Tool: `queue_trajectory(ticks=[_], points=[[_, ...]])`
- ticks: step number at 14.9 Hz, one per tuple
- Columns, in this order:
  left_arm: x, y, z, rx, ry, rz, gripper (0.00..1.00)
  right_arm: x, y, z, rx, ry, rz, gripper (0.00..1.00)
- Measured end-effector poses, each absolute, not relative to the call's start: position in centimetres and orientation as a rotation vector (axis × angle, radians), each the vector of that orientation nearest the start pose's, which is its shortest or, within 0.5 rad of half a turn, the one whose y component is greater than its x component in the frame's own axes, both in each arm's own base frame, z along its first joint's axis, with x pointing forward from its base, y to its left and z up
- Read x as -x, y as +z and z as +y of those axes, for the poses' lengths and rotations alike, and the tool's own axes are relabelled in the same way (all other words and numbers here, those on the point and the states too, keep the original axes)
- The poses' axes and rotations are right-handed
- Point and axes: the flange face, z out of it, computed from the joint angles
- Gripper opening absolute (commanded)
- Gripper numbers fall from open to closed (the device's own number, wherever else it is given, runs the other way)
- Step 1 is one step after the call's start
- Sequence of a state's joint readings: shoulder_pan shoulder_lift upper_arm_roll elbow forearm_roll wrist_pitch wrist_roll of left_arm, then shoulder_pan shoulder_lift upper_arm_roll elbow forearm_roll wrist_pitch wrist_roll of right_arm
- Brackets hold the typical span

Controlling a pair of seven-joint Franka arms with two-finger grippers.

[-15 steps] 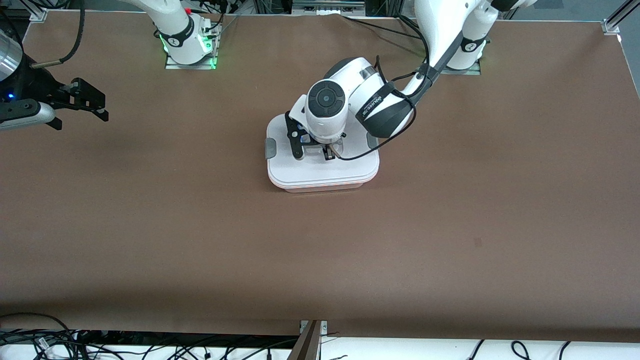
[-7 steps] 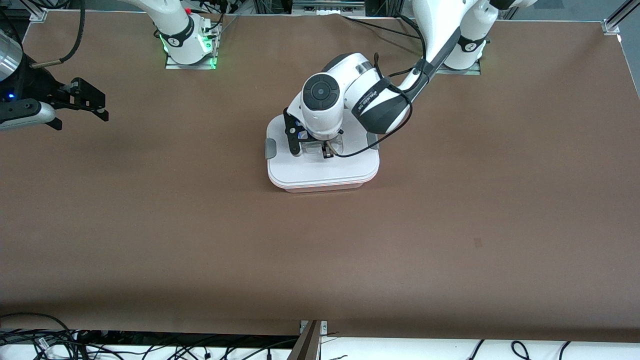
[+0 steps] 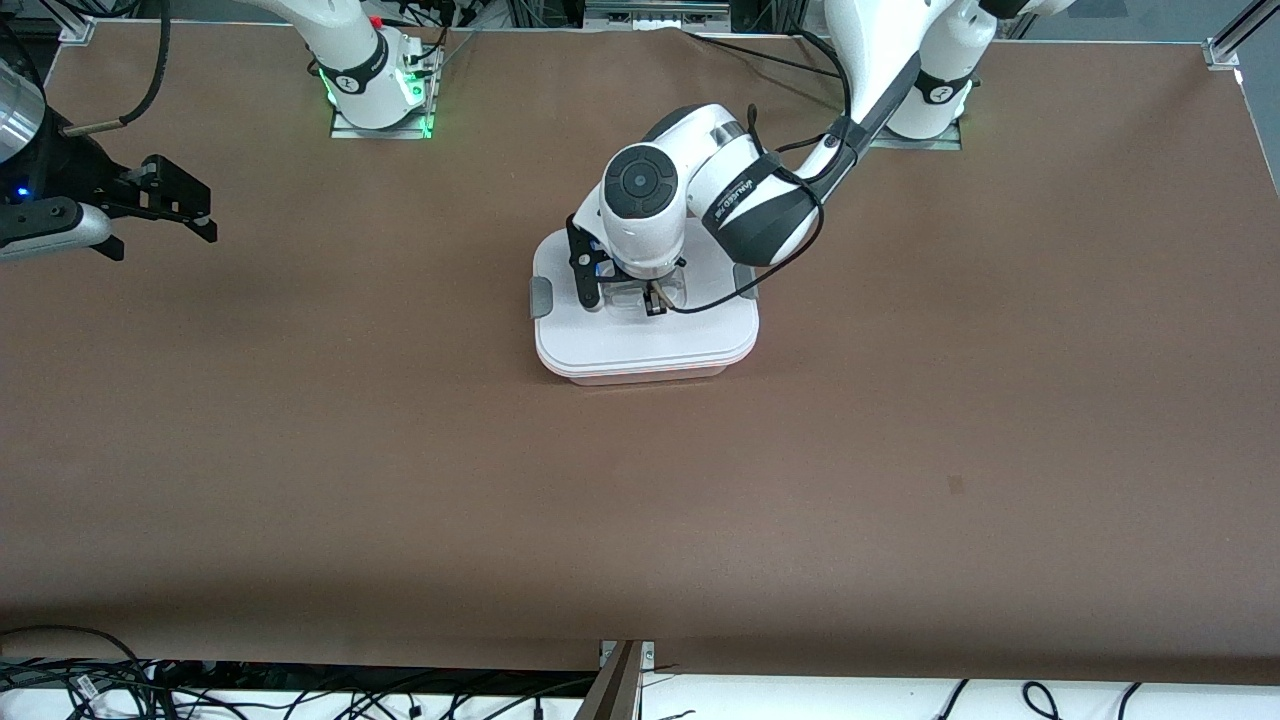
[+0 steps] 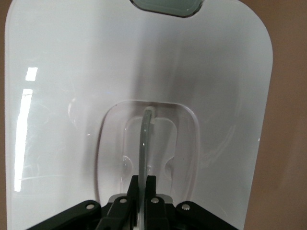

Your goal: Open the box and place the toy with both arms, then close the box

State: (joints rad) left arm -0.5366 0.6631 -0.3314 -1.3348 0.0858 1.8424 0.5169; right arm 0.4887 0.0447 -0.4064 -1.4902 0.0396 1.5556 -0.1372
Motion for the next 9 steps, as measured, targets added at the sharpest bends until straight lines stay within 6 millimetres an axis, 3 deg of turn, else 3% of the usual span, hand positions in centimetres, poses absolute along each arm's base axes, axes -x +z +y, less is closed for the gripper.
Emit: queue_trajectory(ticks=[9], points=[[-50.29,34.73,-50.7,2.492,0.213,2.036,0.0,-56.37,63.81,5.64,3.101,-0.039,-0.345,1.0]])
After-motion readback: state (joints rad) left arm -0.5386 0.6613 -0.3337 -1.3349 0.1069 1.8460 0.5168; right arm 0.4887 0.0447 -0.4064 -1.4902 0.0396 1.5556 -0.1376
